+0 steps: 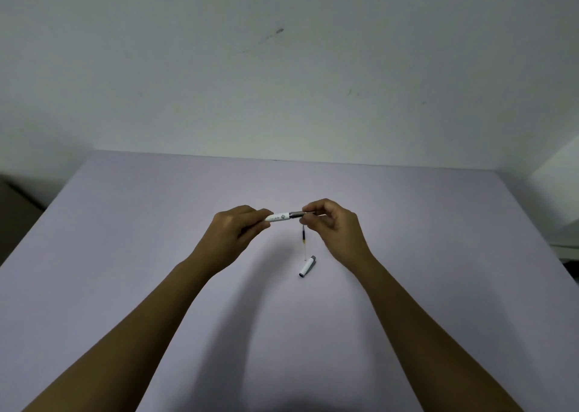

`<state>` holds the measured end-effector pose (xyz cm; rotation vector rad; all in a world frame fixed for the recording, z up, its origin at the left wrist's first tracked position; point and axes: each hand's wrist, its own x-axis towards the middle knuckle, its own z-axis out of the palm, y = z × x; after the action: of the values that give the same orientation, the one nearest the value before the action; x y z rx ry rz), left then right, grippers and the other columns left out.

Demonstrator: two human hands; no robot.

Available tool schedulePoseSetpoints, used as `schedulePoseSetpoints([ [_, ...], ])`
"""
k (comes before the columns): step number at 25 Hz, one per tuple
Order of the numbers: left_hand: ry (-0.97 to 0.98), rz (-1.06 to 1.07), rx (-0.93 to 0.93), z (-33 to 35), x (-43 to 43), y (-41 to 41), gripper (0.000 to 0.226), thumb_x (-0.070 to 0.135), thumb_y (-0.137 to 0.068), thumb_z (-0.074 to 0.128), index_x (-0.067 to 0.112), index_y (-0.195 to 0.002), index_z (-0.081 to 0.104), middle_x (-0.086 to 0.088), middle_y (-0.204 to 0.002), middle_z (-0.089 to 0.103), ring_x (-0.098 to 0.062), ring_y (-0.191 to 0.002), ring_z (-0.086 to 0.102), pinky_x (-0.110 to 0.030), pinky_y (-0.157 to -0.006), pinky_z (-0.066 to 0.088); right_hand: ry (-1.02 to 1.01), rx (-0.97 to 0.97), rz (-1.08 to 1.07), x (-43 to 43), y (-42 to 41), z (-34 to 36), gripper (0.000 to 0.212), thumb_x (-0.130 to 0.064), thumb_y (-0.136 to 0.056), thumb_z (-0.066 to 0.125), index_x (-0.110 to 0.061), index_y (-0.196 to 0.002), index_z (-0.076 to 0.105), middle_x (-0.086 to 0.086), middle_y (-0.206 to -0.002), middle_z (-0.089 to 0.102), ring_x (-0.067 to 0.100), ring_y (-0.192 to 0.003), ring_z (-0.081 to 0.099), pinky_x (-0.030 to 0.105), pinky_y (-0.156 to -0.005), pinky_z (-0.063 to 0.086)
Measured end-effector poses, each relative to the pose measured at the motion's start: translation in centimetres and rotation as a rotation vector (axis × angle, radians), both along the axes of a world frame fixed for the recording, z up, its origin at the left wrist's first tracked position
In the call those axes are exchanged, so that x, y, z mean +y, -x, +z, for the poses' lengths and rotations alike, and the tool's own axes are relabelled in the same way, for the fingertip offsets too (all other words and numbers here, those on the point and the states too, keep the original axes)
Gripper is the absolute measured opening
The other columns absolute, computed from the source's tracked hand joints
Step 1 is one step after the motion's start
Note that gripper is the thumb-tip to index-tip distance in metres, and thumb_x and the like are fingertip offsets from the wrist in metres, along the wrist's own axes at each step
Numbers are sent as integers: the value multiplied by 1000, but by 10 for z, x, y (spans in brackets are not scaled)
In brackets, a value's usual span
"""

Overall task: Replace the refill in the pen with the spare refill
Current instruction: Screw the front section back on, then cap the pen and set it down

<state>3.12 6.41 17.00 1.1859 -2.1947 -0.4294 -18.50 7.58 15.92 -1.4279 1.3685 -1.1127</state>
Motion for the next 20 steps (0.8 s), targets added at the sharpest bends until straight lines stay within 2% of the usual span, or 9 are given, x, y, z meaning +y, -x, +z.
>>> schedulePoseSetpoints([
  [2,24,1,1,1,0,-3,18,13,-87,61,16,-103,67,-2,-73,63,-10,-63,49,-14,-59,35,58,131,12,0,0,1,8,-24,-87,63,-23,-79,66,1,-72,71,6,-71,70,26,-70,53],
  [4,28,0,10,1,1,-4,18,13,-86,62,16,-103,67,0,-74,62,-11,-66,48,-10,-61,34,138,242,-40,0,-3,1,17,-30,-88,61,-15,-80,65,0,-68,67,3,-65,67,20,-63,50],
  [6,21,-1,15,0,1,-3,18,13,-87,62,16,-103,67,0,-71,60,-11,-65,46,-9,-60,33,185,228,-92,1,-6,1,14,-29,-86,64,-16,-91,63,-7,-71,64,5,-67,65,15,-63,49],
  [8,9,16,14,-1,2,-3,17,13,-87,61,16,-103,67,1,-66,55,-12,-61,43,-11,-58,32,161,124,-58,2,-7,3,15,-23,-83,69,-21,-96,61,-10,-79,65,4,-73,67,11,-69,51],
  [11,-1,26,-7,-1,2,-4,15,13,-88,60,15,-101,67,-1,-61,52,-11,-56,41,-13,-55,30,179,183,2,0,-3,2,10,-14,-83,68,-18,-91,68,-9,-83,68,2,-78,68,15,-73,53],
  [13,-10,0,-17,-1,4,-5,14,13,-89,59,14,-100,66,-3,-61,53,-13,-55,42,-15,-54,30,179,251,13,-3,0,2,6,-18,-87,64,-15,-86,69,-1,-77,70,4,-73,69,26,-70,57],
  [15,-12,-11,-17,-1,4,-4,13,13,-89,58,14,-100,65,-1,-59,50,-13,-55,41,-16,-54,30,143,280,10,-4,0,3,14,-25,-89,60,-13,-84,66,4,-76,70,9,-72,70,35,-73,57],
  [18,-15,4,-6,0,4,-4,11,13,-90,57,13,-98,65,3,-58,44,-13,-57,38,-14,-54,30,159,241,56,-4,0,4,11,-23,-83,67,-20,-93,62,-8,-83,66,9,-79,68,21,-76,56],
  [20,-11,1,-1,1,4,-4,11,12,-90,57,12,-97,65,2,-58,45,-13,-59,38,-15,-54,30,186,288,80,-4,0,2,6,-21,-85,65,-17,-90,64,-6,-79,68,8,-75,68,21,-73,54],
])
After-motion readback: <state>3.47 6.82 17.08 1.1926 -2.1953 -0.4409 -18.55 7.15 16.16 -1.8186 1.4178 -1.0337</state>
